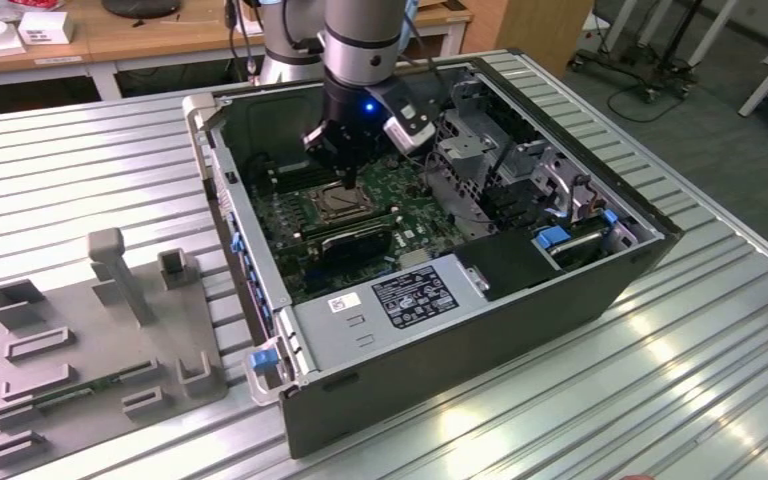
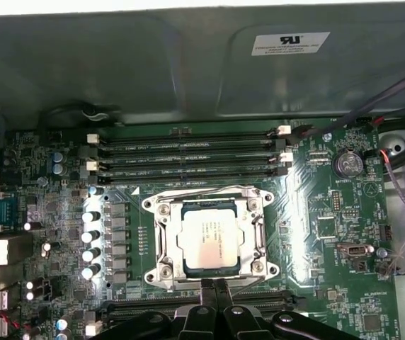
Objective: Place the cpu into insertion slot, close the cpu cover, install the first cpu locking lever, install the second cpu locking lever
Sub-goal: 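Install the second cpu locking lever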
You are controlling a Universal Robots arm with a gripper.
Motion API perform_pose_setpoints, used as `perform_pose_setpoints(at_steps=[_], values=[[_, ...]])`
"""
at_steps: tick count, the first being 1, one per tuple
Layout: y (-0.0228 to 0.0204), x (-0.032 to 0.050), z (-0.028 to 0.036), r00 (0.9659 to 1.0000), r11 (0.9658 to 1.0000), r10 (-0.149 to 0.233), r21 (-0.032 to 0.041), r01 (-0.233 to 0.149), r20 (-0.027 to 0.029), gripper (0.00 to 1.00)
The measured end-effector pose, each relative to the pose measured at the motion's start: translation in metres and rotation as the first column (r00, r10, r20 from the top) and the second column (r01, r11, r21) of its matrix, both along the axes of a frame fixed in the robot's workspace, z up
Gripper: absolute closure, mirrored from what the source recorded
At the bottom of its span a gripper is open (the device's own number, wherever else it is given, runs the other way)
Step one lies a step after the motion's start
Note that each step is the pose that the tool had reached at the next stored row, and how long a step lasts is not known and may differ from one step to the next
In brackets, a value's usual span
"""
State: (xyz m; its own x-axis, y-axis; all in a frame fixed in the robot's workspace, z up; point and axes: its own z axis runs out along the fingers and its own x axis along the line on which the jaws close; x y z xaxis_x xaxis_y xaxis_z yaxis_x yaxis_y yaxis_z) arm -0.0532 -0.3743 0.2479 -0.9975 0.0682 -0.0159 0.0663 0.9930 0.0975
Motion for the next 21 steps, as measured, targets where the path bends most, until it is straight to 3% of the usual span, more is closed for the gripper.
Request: perform_pose_setpoints(at_steps=[14, 21], values=[[0.0001, -0.0025, -0.0043, 1.0000, 1.0000, 0.000, 0.0003, 0.000, 0.0005, 0.89], [0.0000, -0.0063, -0.0085, 1.0000, 1.0000, 0.000, -0.0046, 0.000, 0.0003, 0.89]])
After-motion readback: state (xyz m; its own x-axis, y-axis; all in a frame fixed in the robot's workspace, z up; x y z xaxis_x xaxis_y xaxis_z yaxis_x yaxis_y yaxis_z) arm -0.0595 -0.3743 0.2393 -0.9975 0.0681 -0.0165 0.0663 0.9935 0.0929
